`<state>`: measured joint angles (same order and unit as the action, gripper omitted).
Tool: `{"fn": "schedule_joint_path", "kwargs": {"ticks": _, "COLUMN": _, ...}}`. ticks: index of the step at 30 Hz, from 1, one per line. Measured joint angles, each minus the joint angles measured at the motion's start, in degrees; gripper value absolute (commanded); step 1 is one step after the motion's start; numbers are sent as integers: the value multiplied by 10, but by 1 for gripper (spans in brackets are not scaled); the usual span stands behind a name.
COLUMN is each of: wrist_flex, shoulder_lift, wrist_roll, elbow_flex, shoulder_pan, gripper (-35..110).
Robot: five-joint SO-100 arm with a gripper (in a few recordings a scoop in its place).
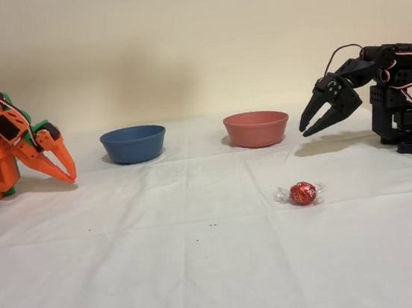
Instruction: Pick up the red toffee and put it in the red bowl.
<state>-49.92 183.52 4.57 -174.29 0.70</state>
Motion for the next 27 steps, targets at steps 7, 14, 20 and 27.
{"fn": "schedule_joint_path", "kwargs": {"ticks": 7, "wrist_flex": 5, "shoulder_lift": 0, "wrist_roll": -18, "elbow_flex": 0, "shoulder_pan": -4, "gripper": 0}}
{"fn": "schedule_joint_path", "kwargs": {"ticks": 14, "wrist_flex": 2, "shoulder_lift": -1, "wrist_roll": 10, "elbow_flex": 33, "shoulder_pan": -8, "gripper": 0}}
{"fn": "schedule_joint_path", "kwargs": {"ticks": 20, "wrist_flex": 5, "shoulder_lift": -19, "wrist_roll": 16, "elbow_flex": 104, "shoulder_pan": -8, "gripper": 0}}
{"fn": "schedule_joint_path", "kwargs": {"ticks": 27, "wrist_flex": 0, "shoulder_lift": -227, "wrist_roll": -1, "elbow_flex": 307, "shoulder_pan": -33, "gripper": 0}}
